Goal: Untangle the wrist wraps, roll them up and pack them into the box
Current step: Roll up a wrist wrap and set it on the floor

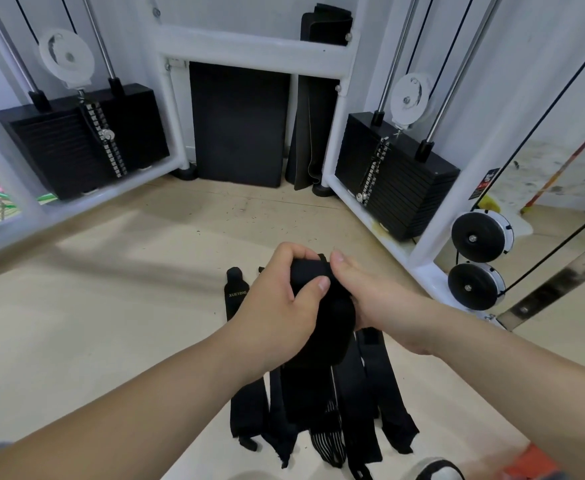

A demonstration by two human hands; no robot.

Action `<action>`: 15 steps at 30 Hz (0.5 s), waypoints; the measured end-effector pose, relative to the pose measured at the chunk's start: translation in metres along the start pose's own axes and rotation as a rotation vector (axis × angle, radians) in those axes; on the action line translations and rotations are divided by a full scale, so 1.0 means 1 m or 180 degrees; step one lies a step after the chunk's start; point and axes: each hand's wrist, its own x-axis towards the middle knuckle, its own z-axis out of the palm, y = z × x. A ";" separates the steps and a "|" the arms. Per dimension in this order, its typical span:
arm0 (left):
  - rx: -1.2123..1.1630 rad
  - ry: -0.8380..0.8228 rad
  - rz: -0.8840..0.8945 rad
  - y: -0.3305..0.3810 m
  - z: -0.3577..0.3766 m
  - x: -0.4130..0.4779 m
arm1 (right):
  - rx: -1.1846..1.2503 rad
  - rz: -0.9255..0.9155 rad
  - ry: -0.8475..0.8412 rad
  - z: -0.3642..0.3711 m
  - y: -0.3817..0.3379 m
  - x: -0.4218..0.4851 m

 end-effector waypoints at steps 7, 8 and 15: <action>-0.0132 0.0133 0.0071 0.005 -0.007 0.010 | 0.0109 -0.0497 0.0165 -0.011 -0.018 -0.011; -0.0325 0.0154 -0.0064 0.006 -0.008 0.011 | 0.0223 -0.0505 0.0196 -0.011 -0.018 -0.011; -0.1376 -0.0491 -0.1297 0.004 -0.007 0.015 | 0.0491 -0.0675 0.0333 -0.012 -0.010 -0.011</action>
